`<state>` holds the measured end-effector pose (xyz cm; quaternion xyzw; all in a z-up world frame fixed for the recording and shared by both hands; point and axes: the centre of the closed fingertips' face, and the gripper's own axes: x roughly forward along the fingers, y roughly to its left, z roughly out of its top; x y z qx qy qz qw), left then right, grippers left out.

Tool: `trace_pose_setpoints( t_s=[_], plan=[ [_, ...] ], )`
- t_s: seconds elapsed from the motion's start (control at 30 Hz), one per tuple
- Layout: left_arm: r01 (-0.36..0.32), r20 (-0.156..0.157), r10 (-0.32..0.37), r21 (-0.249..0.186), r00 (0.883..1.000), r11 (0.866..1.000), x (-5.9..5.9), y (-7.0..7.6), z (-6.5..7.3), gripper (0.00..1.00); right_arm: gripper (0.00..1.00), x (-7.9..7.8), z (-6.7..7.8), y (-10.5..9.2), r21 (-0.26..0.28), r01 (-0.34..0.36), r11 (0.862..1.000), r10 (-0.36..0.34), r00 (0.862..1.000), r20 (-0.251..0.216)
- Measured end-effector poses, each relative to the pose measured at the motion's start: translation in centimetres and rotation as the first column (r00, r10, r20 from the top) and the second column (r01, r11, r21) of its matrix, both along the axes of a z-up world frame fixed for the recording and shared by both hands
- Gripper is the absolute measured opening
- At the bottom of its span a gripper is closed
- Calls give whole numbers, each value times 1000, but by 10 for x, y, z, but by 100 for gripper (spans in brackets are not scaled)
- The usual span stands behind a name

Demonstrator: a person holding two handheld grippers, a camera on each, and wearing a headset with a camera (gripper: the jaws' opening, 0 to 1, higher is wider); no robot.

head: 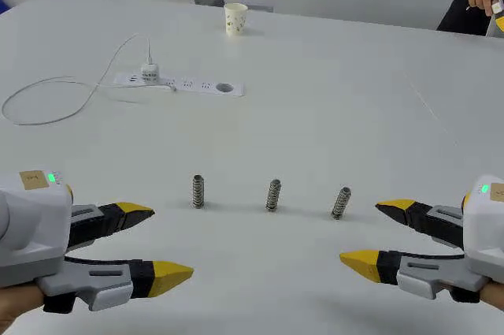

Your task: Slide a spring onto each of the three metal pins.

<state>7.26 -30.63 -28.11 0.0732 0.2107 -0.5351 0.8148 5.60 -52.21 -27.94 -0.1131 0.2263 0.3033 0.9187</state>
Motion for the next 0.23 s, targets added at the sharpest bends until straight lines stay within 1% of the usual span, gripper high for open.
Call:
trace_pose_setpoints(
  t_s=[0.23],
  plan=[
    [0, 1, 0, -1, 1000, 1000, 1, 0, 1, 63, 61, 0, 1, 1, -2, 0, 1000, 0, 1000, 2]
  ],
)
